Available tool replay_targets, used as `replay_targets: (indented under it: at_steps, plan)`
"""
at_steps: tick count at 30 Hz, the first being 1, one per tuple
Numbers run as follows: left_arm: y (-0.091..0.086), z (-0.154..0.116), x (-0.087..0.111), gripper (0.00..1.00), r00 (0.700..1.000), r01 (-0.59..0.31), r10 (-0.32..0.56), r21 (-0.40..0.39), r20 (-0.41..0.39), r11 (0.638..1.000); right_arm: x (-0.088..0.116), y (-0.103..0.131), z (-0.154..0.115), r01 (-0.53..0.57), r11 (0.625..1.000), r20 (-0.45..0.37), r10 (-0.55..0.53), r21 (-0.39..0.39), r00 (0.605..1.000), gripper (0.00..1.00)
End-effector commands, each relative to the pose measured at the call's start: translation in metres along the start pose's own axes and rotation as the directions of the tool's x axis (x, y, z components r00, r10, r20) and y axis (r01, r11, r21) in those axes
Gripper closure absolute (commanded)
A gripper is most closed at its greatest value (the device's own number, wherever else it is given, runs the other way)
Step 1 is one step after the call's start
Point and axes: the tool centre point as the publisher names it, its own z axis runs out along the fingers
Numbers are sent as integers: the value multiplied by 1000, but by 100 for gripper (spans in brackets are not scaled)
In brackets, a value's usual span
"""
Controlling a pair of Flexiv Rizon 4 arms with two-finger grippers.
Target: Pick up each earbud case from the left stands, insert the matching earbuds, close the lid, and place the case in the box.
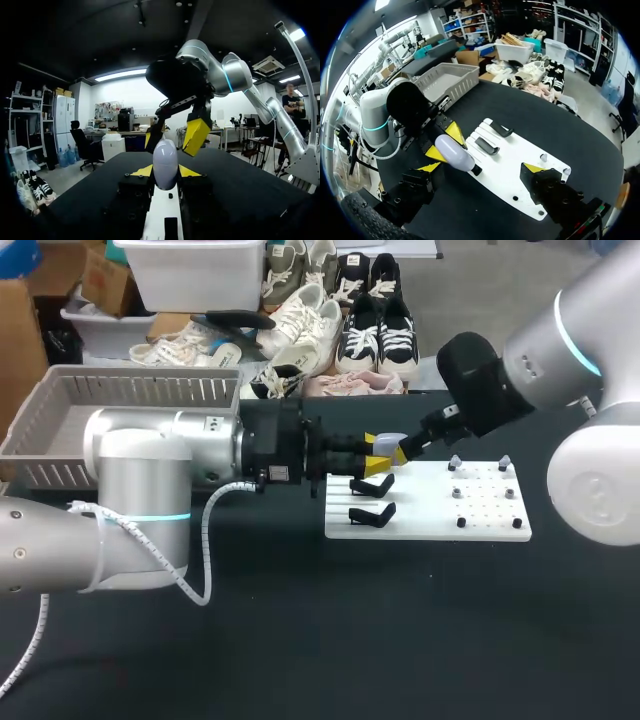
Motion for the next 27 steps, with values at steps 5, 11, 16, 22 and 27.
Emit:
replay_targets:
  at_steps: [5, 11, 16, 22, 27]
  plan:
    - [0, 0, 1, 100, 1000, -1, 1, -1, 2, 1000, -2, 0, 3, -8, 1000, -2, 8, 19, 1000, 0]
    - [0, 0, 1, 100, 1000, -1, 1, -1, 2, 1000, -4, -2, 4, -9, 1000, 0, 9, 21, 1000, 0]
    - [0, 0, 1, 100, 1000, -1, 1, -1, 2, 1000, -6, -3, 2, -12, 1000, 7, 12, 24, 1000, 0]
    - [0, 0, 1, 100, 1000, -1, 1, -1, 2, 1000, -12, -5, -3, -24, 1000, 24, 23, 16, 999, 0]
    - [0, 0, 1, 100, 1000, -1, 1, -1, 2, 1000, -22, -5, -11, -10, 999, 50, 8, 32, 999, 0]
